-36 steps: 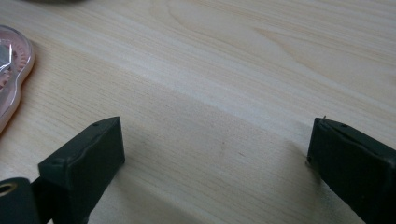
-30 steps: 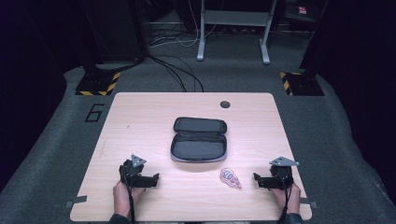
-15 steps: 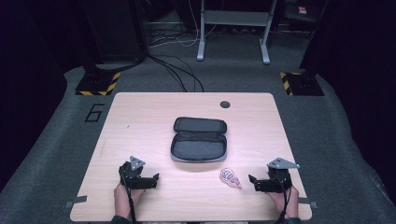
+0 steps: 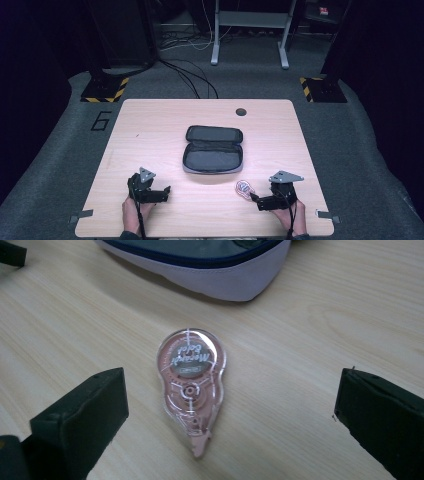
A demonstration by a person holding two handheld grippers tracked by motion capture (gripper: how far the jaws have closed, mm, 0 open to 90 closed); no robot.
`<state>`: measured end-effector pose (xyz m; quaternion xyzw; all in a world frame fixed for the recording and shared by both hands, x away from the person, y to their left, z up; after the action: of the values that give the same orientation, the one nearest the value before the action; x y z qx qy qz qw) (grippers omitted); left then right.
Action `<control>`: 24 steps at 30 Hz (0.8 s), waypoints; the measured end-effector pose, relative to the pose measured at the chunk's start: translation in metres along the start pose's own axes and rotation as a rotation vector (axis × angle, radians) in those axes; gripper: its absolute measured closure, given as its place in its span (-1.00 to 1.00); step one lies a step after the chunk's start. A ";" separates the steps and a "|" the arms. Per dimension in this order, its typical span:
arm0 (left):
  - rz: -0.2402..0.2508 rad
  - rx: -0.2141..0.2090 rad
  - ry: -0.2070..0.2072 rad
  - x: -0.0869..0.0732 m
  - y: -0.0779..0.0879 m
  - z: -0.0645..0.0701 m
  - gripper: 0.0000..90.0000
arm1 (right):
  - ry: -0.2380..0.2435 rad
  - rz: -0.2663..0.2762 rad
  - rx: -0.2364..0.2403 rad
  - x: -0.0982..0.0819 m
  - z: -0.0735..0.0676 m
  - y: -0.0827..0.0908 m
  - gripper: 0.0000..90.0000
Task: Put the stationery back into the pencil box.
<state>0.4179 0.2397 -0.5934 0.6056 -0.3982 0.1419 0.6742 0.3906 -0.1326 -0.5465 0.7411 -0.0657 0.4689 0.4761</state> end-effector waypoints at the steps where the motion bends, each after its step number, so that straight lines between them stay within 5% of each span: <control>1: 0.001 -0.001 0.000 0.000 0.000 0.000 -1.00 | 0.006 0.000 0.005 0.000 -0.002 -0.003 -1.00; 13: 0.001 0.000 0.001 0.000 0.000 0.000 -1.00 | 0.063 -0.056 0.017 -0.004 -0.016 -0.033 -0.66; 24: 0.001 0.000 0.001 0.000 0.000 0.000 -1.00 | 0.090 -0.089 -0.004 -0.012 -0.018 -0.041 -0.28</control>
<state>0.4179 0.2396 -0.5934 0.6054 -0.3980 0.1428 0.6743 0.3949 -0.1005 -0.5804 0.7206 -0.0121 0.4798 0.5003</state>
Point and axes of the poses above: each handheld gripper's, and its own axes: y roughly backward along the jaws, x roughly out of its top, z roughly to its right, the point moved 9 cm from there along -y, roughly forward along the jaws, and after that the axes turned 3 degrees about x, right-handed, at the moved point
